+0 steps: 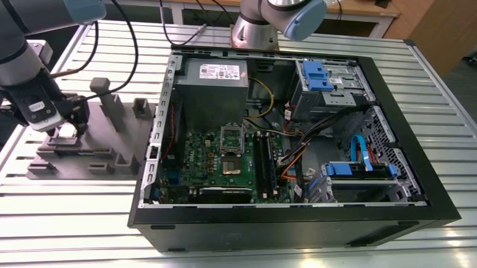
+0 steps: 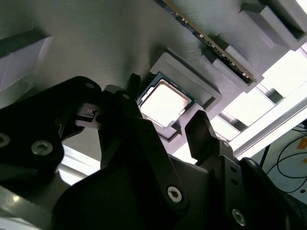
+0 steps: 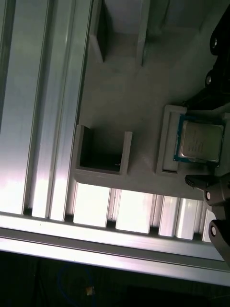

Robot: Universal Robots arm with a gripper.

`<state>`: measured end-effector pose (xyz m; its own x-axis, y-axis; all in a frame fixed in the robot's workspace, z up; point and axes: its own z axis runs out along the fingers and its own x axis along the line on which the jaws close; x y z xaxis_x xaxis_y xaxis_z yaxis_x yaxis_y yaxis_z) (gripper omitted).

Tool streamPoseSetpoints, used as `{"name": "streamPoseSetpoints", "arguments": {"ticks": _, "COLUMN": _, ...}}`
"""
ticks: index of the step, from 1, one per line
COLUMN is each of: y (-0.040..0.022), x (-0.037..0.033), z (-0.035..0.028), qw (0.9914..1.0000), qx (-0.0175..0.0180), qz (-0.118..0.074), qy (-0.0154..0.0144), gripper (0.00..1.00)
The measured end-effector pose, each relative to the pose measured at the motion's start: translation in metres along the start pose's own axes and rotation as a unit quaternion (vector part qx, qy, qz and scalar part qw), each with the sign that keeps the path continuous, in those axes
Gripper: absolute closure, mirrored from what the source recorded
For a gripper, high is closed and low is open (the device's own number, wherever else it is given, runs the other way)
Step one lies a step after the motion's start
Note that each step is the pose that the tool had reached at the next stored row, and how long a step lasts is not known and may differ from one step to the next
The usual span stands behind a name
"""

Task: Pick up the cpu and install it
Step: 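Pick up the cpu and move it towards the insertion slot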

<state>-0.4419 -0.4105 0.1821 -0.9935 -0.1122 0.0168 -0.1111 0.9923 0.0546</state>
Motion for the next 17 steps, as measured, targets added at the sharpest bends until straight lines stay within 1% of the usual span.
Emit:
{"name": "streamPoseSetpoints", "arguments": {"ticks": 5, "y": 0.0020, "x": -0.0003, "z": -0.0003, "qw": 1.00000, "qx": 0.0000, "qz": 0.001, "qy": 0.0000, "gripper": 0.35}}
{"name": "streamPoseSetpoints", "arguments": {"ticks": 12, "y": 0.0022, "x": -0.0002, "z": -0.0026, "qw": 1.00000, "qx": 0.0003, "qz": 0.002, "qy": -0.0002, "gripper": 0.35}}
{"name": "streamPoseSetpoints", "arguments": {"ticks": 13, "y": 0.0025, "x": -0.0002, "z": -0.0027, "qw": 0.99999, "qx": 0.0004, "qz": 0.004, "qy": -0.0002, "gripper": 0.35}}
{"name": "streamPoseSetpoints", "arguments": {"ticks": 16, "y": 0.0028, "x": -0.0003, "z": -0.0025, "qw": 0.99976, "qx": 0.0001, "qz": 0.022, "qy": -0.0011, "gripper": 0.35}}
{"name": "streamPoseSetpoints", "arguments": {"ticks": 17, "y": 0.0028, "x": -0.0002, "z": -0.0025, "qw": 0.99969, "qx": 0.0001, "qz": 0.025, "qy": -0.0012, "gripper": 0.35}}
